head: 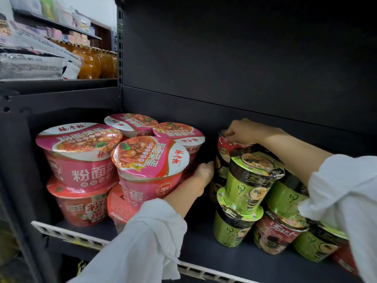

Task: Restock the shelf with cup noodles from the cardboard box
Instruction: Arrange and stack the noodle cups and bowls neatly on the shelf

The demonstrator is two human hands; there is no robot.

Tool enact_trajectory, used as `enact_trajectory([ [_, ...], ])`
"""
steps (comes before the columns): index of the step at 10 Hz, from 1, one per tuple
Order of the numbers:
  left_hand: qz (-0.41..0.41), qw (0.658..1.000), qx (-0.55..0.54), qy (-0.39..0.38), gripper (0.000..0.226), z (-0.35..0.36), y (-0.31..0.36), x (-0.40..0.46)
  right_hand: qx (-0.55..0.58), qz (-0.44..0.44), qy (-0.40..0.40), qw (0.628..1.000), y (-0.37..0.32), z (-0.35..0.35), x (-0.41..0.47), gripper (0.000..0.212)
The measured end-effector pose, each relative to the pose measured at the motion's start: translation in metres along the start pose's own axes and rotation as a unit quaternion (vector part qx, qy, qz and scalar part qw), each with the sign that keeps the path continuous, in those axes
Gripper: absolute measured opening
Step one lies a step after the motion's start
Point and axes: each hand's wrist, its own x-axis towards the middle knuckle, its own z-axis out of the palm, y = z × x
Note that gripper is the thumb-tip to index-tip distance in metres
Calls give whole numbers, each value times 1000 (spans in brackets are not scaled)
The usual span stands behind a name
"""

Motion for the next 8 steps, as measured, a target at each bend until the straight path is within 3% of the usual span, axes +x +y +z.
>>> enact_trajectory([
  [1,-8,1000,-3,6,56,4,2,-3,2,-14,2,1000,2,-4,-3,16],
  [2,-11,1000,-27,6,60,0,9,-15,78,-25,31,996,8,-5,-6,19],
  [3,-21,999,-31,16,55,-6,11,-15,112,21,60,992,7,-4,-4,47],
  [4,-30,999,-16,16,49,-5,9,-12,37,75,31,996,3,0,7,74],
  [5,-37,999,-2,20,41,-3,7,-2,27,105,-2,994,0,1,13,78],
  [7,-31,999,9,5,36,1,10,-4,25,66,-34,997,-5,-13,8,41],
  [8,-23,1000,12,14,36,2,12,-8,23,60,-45,997,-5,-10,4,42],
])
